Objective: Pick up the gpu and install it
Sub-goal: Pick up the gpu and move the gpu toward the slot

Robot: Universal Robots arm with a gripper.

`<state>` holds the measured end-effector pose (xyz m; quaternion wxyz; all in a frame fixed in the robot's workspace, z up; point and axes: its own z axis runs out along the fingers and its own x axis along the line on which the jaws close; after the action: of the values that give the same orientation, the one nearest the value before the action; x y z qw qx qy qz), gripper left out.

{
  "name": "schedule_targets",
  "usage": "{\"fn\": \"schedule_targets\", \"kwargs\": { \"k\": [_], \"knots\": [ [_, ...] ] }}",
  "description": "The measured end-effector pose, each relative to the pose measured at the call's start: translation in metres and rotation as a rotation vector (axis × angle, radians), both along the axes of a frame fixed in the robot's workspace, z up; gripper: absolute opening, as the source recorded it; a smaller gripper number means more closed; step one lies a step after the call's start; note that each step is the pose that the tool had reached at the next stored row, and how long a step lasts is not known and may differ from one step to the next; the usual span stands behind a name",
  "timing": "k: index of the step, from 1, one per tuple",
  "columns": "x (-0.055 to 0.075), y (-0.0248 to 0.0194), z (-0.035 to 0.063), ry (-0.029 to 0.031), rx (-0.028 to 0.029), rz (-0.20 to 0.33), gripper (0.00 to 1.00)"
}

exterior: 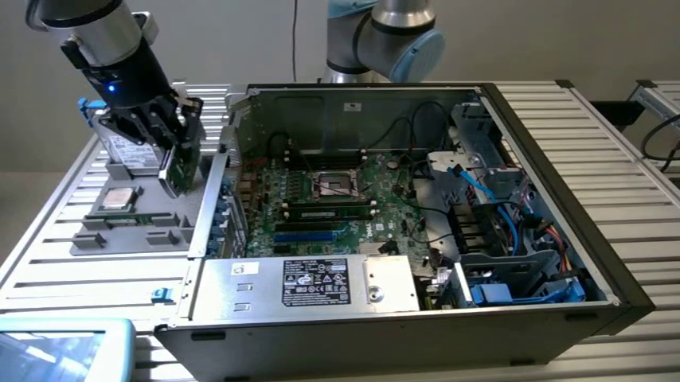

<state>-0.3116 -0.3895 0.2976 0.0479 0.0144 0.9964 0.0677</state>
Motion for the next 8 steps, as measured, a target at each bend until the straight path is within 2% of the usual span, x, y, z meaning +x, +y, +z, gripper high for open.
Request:
{"fn": "schedule_targets", "kwargs": {
  "k": [4,8],
  "knots": [
    [0.0,-0.0003,0.0176,0.003,0.0001,0.0,0.29],
    [0.0,-0.0009,0.0323,0.0094,0.0001,0.0,0.29]
  ]
}}
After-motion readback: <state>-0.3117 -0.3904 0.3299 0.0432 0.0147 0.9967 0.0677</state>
